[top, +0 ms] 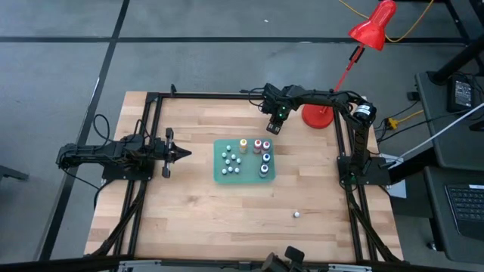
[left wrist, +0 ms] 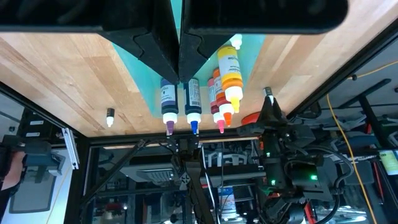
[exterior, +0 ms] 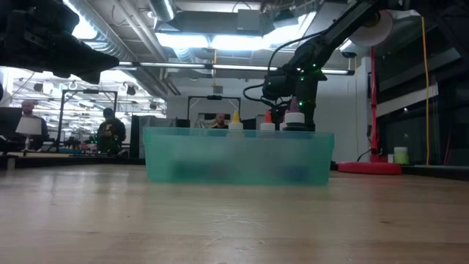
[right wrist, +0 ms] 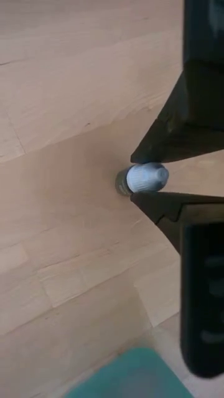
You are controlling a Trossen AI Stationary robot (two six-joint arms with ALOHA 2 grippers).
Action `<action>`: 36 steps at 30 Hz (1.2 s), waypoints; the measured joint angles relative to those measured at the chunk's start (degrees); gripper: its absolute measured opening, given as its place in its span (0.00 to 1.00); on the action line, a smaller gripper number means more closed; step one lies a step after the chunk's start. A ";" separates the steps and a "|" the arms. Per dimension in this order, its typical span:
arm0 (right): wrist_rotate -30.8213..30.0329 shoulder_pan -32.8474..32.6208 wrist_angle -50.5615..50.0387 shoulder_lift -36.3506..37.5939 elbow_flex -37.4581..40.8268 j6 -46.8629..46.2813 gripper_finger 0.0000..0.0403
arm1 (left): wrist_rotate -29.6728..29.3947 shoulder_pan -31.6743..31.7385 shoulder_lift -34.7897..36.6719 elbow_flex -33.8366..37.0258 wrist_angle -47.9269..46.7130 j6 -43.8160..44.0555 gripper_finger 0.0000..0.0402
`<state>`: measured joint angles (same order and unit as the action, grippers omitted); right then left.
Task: Pick & Place food coloring
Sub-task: Put the small green food coloring bottle into the green bin
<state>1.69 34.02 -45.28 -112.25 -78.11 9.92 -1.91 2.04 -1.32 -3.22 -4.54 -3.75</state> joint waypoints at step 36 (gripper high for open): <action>3.53 -18.93 -16.32 12.61 -26.35 -0.94 0.16 | 0.00 0.00 -0.02 0.00 0.00 0.00 0.01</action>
<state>5.22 15.09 -61.60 -99.63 -104.45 8.98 -1.91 2.04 -1.34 -3.22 -4.54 -3.75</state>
